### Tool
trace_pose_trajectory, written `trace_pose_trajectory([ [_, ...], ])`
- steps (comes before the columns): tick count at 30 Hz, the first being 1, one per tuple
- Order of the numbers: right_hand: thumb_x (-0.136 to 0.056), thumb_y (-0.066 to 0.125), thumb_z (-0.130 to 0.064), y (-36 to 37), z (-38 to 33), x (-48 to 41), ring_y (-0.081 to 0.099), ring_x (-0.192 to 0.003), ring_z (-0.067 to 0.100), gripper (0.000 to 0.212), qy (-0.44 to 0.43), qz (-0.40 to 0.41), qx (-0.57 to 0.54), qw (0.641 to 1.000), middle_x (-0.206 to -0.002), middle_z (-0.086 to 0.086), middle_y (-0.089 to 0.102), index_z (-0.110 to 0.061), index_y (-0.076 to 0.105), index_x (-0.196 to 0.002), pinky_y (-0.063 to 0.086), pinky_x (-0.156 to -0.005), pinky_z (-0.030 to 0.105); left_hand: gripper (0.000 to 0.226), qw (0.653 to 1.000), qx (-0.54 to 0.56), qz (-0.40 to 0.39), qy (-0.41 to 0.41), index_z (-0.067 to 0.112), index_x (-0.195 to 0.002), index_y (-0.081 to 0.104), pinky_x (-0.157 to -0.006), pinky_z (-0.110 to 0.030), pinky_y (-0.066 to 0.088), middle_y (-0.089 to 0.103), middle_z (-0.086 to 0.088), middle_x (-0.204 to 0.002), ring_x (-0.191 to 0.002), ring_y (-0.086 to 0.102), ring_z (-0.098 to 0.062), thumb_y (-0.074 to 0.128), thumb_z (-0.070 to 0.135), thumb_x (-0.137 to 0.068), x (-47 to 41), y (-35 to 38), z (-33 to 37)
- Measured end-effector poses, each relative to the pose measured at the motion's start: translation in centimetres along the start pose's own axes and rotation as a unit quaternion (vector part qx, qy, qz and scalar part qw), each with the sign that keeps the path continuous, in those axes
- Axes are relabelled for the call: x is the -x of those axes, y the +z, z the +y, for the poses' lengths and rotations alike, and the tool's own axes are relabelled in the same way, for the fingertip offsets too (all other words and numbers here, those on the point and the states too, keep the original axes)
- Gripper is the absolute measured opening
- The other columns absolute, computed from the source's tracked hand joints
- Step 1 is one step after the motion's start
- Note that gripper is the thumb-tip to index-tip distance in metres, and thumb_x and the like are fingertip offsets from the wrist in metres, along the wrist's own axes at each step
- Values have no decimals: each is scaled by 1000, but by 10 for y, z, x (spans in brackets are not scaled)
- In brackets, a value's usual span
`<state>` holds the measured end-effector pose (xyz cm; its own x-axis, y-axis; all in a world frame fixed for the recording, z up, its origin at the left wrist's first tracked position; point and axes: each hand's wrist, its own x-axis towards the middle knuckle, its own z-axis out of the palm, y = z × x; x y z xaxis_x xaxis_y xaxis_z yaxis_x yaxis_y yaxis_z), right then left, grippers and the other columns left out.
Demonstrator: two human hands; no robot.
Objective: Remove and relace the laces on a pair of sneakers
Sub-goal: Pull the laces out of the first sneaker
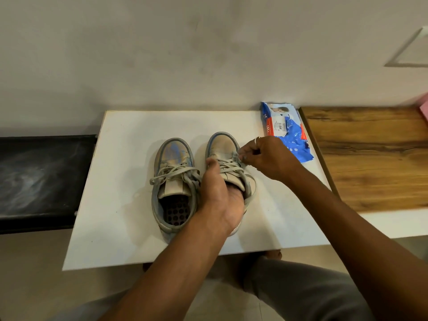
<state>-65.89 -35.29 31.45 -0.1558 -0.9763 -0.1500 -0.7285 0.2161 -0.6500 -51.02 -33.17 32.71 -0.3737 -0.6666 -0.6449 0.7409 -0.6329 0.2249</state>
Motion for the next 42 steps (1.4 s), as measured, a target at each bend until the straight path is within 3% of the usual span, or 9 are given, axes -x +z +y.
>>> trace_pose_trajectory([
  [3, -89, 72, -14, -15, 2, 4, 66, -78, 2, 15, -10, -51, 3, 999, -87, -11, 71, -20, 76, -102, 48, -61, 8, 43, 1000, -5, -5, 0, 9, -127, 61, -88, -31, 46, 66, -15, -124, -103, 60, -24, 40, 39, -102, 1, 0, -3],
  [6, -91, 69, -15, -12, 3, 3, 64, -85, 8, 18, -76, 37, 69, 994, -97, -5, 71, -17, 75, -108, 53, -76, 21, 40, 1000, -15, 0, 2, 10, -124, 63, -85, -30, 46, 70, -12, -114, -98, 60, -22, 42, 36, -102, 4, 0, -9],
  [10, -92, 66, -12, -1, -2, -5, 52, -81, 1, 22, -211, 17, 125, 969, -100, -4, 65, -19, 75, -111, 38, -71, 3, 39, 1000, -2, 2, 13, 10, -127, 61, -104, -37, 46, 67, -13, -121, -118, 61, -25, 43, 34, -103, 7, -1, -9],
  [13, -92, 65, -10, -7, -3, -10, 55, -86, 4, 23, -240, -27, 137, 961, -104, -3, 66, -20, 75, -110, 40, -76, 6, 38, 1000, 13, 6, 23, 7, -127, 60, -107, -39, 43, 66, -15, -123, -120, 60, -26, 42, 31, -103, 7, 0, -8],
  [16, -91, 67, -12, -18, -6, -14, 62, -96, 15, 21, -233, -61, 165, 956, -108, -1, 68, -21, 75, -109, 53, -82, 31, 39, 1000, 4, -5, 17, 7, -127, 60, -108, -38, 42, 67, -14, -120, -117, 61, -26, 41, 32, -103, 5, -1, -11],
  [20, -93, 67, -21, -25, -7, -19, 60, -97, 18, 20, -199, -79, 238, 947, -108, -2, 67, -19, 73, -112, 55, -84, 40, 40, 1000, -2, -16, 10, 7, -126, 61, -109, -40, 42, 69, -15, -117, -120, 60, -29, 40, 34, -104, 3, -3, -13],
  [33, -92, 64, -34, 0, -3, -16, 61, -86, 20, 20, -125, 86, 175, 973, -95, 1, 68, -20, 76, -100, 53, -71, 41, 41, 1000, -19, -18, 7, 8, -127, 61, -109, -41, 41, 67, -13, -122, -122, 58, -27, 41, 35, -103, -3, -4, -12],
  [39, -84, 77, -23, -10, -3, -19, 68, -90, 14, 18, -88, -81, 42, 992, -96, -5, 75, -23, 78, -101, 57, -83, 41, 43, 1000, -4, -24, 15, 7, -129, 59, -111, -42, 39, 64, -16, -126, -125, 56, -28, 39, 35, -103, -6, -5, -13],
  [42, -84, 77, -24, -8, -1, -19, 67, -89, 11, 17, -79, -69, 23, 994, -97, -6, 75, -24, 78, -100, 57, -83, 40, 43, 1000, -14, -23, 14, 7, -129, 59, -111, -41, 39, 64, -16, -127, -125, 55, -28, 39, 35, -103, -6, -5, -14],
])
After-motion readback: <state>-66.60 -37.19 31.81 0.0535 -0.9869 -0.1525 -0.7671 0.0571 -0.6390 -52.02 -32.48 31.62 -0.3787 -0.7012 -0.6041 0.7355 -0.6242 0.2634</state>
